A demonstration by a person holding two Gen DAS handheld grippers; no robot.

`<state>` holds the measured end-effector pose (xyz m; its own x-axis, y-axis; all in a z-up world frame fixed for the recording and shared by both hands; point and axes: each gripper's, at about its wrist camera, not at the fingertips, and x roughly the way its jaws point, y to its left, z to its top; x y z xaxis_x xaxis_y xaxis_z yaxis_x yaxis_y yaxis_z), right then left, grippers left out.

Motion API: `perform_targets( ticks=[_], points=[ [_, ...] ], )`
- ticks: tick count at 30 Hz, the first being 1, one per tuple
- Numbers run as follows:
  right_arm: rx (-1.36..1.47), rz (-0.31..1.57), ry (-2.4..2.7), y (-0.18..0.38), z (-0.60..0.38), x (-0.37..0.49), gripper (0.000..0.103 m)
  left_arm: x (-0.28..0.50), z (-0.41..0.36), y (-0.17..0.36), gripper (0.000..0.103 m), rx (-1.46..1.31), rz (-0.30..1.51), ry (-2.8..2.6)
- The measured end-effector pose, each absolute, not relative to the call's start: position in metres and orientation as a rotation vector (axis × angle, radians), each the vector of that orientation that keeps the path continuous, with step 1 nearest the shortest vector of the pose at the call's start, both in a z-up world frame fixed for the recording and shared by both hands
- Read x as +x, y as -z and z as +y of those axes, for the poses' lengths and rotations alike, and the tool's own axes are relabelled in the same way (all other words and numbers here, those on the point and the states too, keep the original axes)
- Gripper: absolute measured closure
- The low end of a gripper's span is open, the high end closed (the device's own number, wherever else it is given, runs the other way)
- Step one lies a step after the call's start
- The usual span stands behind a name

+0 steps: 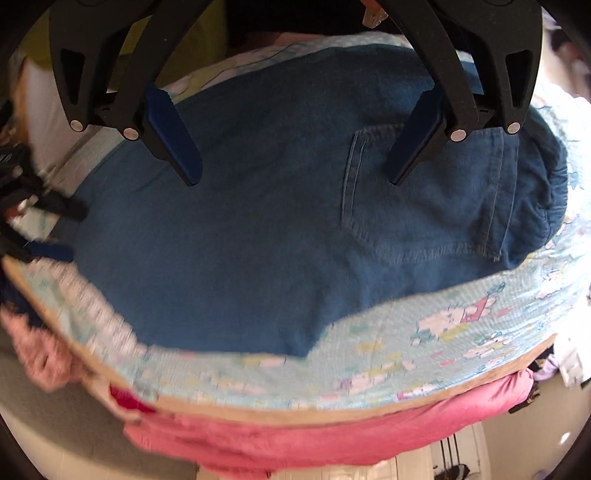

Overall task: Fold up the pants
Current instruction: 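Press the folded denim flat with both open tools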

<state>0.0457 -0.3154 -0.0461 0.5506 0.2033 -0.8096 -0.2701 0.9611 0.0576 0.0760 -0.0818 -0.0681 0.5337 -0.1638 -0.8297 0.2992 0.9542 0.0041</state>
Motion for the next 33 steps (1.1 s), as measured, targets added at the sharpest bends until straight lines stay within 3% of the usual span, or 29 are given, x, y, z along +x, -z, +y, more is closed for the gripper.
perform_targets(
  ticks=[9, 25, 27, 33],
  points=[
    [-0.010, 0.976, -0.285, 0.059, -0.331, 0.038, 0.018, 0.069, -0.074, 0.081, 0.009, 0.168, 0.955, 0.274],
    [0.069, 0.849, -0.227, 0.007, -0.370, 0.024, 0.018, 0.059, -0.082, 0.030, 0.009, 0.098, 0.862, 0.312],
    [0.066, 0.826, -0.203, 0.002, -0.376, 0.020, 0.007, 0.058, -0.087, 0.023, 0.009, 0.099, 0.848, 0.317],
    [0.094, 0.783, -0.153, -0.008, -0.398, 0.017, 0.007, 0.063, -0.107, 0.007, 0.009, 0.117, 0.820, 0.343]
  ],
)
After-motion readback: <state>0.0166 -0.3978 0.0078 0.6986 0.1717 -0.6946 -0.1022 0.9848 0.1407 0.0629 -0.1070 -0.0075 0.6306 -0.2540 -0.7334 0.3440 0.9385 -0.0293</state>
